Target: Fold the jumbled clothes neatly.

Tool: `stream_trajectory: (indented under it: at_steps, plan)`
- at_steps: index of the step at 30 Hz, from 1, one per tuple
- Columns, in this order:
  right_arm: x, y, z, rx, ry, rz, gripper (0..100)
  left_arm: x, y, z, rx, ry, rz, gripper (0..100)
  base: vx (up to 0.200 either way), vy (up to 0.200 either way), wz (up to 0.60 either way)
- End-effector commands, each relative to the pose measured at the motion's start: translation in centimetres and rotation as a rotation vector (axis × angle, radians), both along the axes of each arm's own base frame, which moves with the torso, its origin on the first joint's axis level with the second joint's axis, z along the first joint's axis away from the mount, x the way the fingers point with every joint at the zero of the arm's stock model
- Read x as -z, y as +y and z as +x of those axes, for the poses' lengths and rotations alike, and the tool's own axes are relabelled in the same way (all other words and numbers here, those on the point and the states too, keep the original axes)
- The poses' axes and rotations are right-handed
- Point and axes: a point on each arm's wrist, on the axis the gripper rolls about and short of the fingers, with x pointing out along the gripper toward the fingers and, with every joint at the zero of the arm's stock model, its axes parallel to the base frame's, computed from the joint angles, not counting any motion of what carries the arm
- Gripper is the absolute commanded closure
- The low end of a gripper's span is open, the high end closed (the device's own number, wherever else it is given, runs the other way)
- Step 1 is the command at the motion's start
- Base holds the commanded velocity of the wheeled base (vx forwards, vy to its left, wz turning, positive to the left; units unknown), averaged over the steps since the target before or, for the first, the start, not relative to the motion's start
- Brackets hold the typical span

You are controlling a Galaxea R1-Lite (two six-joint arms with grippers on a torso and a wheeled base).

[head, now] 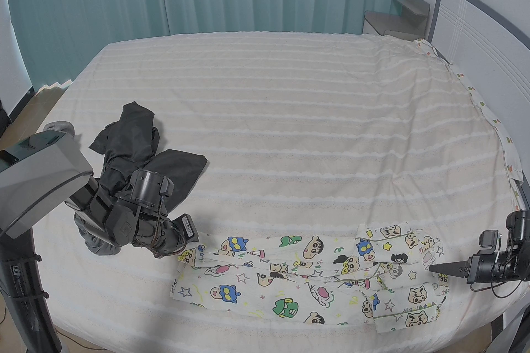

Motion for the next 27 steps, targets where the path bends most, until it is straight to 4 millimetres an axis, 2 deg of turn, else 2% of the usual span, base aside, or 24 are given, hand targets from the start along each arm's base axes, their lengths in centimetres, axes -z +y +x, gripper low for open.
stream_trajectory:
  at_steps: [1,5,16,22,27]
  plan:
    - [0.2,0.1,-0.1,-0.002,0.013,0.005,0,0.0,0.0,0.0,0.001,0.001,0.000,100,0.000,0.000,0.00]
    - [0.2,0.1,-0.1,-0.002,0.013,0.005,0,-0.1,0.0,-0.2,0.000,-0.001,0.001,100,0.000,0.000,0.00]
    - [0.3,0.2,-0.1,-0.009,0.015,0.005,0,-4.2,0.2,-1.2,0.050,-0.129,0.008,100,0.000,0.000,0.00]
    - [0.3,0.2,-0.1,-0.009,0.015,0.005,0,-3.4,0.3,-2.6,0.157,-0.139,0.086,100,0.000,0.000,0.00]
    - [0.3,0.2,-0.2,-0.009,0.018,0.006,0,-2.7,0.6,-3.4,0.241,-0.283,0.123,100,0.000,0.000,0.00]
